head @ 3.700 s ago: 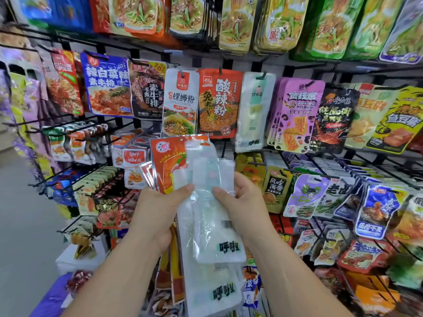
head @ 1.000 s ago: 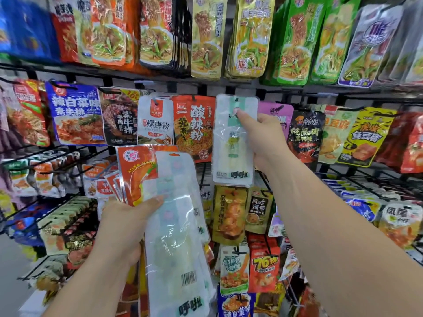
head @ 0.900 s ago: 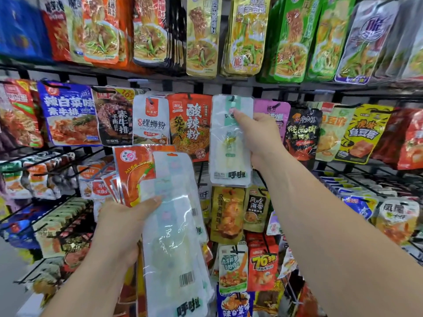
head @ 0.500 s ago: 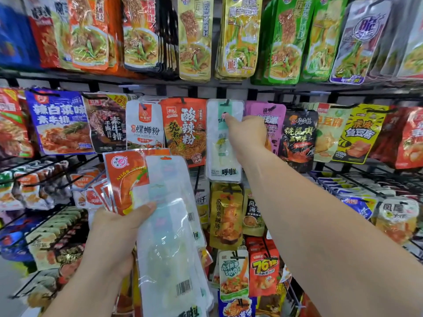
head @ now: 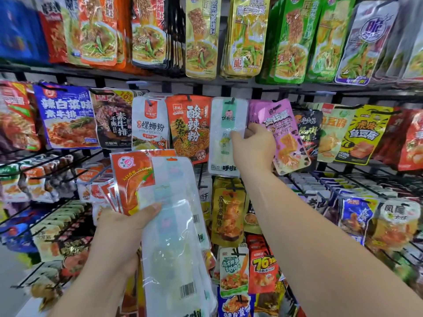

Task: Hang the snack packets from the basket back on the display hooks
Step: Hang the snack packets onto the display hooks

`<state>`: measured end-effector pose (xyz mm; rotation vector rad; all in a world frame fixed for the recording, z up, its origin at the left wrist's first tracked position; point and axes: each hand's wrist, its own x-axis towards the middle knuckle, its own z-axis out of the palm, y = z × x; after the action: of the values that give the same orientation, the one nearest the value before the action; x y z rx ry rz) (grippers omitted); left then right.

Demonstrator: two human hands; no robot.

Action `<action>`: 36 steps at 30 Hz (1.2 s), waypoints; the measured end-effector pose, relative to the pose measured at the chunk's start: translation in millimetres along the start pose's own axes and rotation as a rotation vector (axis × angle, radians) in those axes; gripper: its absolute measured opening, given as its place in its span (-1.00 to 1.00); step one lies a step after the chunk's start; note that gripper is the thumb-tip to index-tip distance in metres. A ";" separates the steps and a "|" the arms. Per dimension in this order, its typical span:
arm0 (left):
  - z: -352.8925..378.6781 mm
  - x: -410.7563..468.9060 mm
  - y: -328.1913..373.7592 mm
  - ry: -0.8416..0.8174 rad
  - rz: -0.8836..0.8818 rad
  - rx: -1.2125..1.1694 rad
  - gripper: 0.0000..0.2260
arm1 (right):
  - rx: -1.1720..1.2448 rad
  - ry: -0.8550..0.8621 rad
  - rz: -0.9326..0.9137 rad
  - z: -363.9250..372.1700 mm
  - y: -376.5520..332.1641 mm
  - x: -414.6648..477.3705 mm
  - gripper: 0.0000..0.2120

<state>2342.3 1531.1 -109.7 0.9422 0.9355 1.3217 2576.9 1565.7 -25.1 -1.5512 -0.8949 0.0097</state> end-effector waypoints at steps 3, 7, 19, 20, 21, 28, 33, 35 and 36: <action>1.6 -3.9 -2.6 -0.010 -0.004 -0.013 -0.94 | 0.104 -0.048 -0.033 -6.6 2.3 -32.9 -0.68; 2.2 -7.2 -6.6 -0.019 -0.004 -0.011 -0.91 | 0.090 -0.129 -0.130 -14.4 12.6 -81.8 -0.58; 2.4 -14.4 -22.8 -0.039 0.021 0.014 -0.85 | 0.131 -0.472 0.163 -10.3 45.6 -153.1 -0.41; 1.7 -13.2 -25.7 -0.032 -0.010 0.018 -0.88 | 0.166 -0.476 0.185 -10.3 45.6 -154.0 -0.46; 1.1 -11.8 -28.6 -0.024 -0.037 0.026 -0.91 | 0.210 -0.476 0.212 -9.2 46.5 -155.5 -0.52; 1.3 -11.7 -35.2 0.001 -0.109 0.021 -0.94 | 0.358 -0.487 0.287 -4.5 56.9 -161.7 -0.77; 1.3 -11.6 -35.8 -0.007 -0.092 -0.003 -0.95 | 0.398 -0.538 0.300 -9.0 56.6 -159.3 -0.82; 2.2 -12.4 -35.8 -0.003 -0.083 -0.002 -0.94 | 0.411 -0.551 0.294 -10.3 57.3 -158.5 -0.81; 2.7 -13.1 -36.2 0.006 -0.080 -0.003 -0.94 | 0.407 -0.539 0.281 -10.6 57.8 -158.6 -0.81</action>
<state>2356.9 1517.0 -142.5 0.8902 0.9662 1.2582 2502.0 1477.3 -148.3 -1.2891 -1.0029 0.7962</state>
